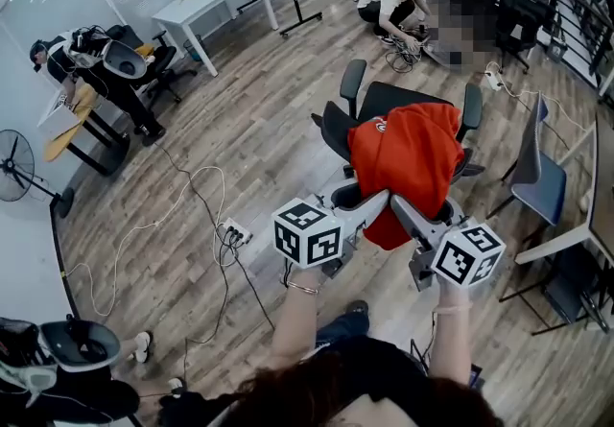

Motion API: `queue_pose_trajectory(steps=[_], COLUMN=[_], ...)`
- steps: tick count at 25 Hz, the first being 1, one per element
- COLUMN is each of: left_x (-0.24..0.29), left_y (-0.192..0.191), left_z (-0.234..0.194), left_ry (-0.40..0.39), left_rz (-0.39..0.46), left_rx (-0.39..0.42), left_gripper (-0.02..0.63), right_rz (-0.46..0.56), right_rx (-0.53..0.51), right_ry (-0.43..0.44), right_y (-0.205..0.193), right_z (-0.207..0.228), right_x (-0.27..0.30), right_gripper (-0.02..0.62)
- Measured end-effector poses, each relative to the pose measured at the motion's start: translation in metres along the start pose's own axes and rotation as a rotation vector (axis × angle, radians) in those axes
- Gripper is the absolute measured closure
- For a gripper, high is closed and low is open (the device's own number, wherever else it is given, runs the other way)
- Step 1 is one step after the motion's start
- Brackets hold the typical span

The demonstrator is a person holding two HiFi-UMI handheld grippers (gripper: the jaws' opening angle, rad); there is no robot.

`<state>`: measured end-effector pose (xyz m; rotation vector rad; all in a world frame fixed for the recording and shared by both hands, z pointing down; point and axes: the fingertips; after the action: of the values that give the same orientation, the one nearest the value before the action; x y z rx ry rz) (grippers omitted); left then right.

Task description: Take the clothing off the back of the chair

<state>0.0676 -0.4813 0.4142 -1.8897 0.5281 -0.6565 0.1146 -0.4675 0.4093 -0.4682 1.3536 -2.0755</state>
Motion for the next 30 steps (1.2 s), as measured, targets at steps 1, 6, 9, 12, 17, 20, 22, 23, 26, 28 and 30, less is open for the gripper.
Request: queue_pose_trajectory(steps=[1, 6, 9, 12, 17, 20, 22, 23, 26, 28, 30], left_x=[0.0, -0.005, -0.009, -0.016, -0.029, -0.039, -0.046, -0.05, -0.061, -0.066, -0.071], left_y=[0.0, -0.001, -0.001, -0.001, -0.003, 0.001, 0.002, 0.002, 0.003, 0.004, 0.004], left_z=[0.002, 0.007, 0.014, 0.023, 0.042, 0.052, 0.057, 0.059, 0.065, 0.069, 0.074], left_ry=[-0.002, -0.011, -0.02, -0.052, -0.107, -0.117, -0.12, -0.121, -0.122, -0.117, -0.109], left_rz=[0.004, 0.008, 0.004, 0.0, 0.016, 0.025, 0.032, 0.036, 0.05, 0.059, 0.065], left_rx=[0.005, 0.016, 0.044, 0.062, 0.059, 0.072, 0.078, 0.08, 0.079, 0.082, 0.09], left_gripper=[0.476, 0.526, 0.531, 0.532, 0.535, 0.535, 0.535, 0.535, 0.535, 0.535, 0.535], right_rz=[-0.005, -0.01, -0.01, -0.01, -0.011, -0.012, -0.01, -0.01, -0.013, -0.013, -0.013], right_rx=[0.008, 0.022, 0.023, 0.017, -0.025, -0.053, -0.076, -0.09, -0.139, -0.164, -0.184], right_ry=[0.002, 0.011, 0.008, 0.012, 0.043, 0.055, 0.062, 0.065, 0.067, 0.068, 0.069], right_y=[0.0, -0.002, -0.001, -0.001, 0.002, 0.006, 0.006, 0.007, 0.007, 0.009, 0.01], right_z=[0.0, 0.0, -0.002, -0.006, -0.022, -0.034, -0.043, -0.047, -0.06, -0.067, -0.073], right_x=[0.0, -0.004, -0.006, -0.009, -0.018, -0.021, -0.023, -0.024, -0.026, -0.028, -0.031], right_gripper=[0.316, 0.39, 0.411, 0.434, 0.468, 0.476, 0.48, 0.482, 0.483, 0.485, 0.486])
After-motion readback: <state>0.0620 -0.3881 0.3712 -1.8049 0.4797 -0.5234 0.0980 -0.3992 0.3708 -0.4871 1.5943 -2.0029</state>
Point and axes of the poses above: the fingertips, and each gripper's own axes: x forward along the fingers, z to its right, y out of its top, and after that the axes turned 15 degrees about y, right-handed
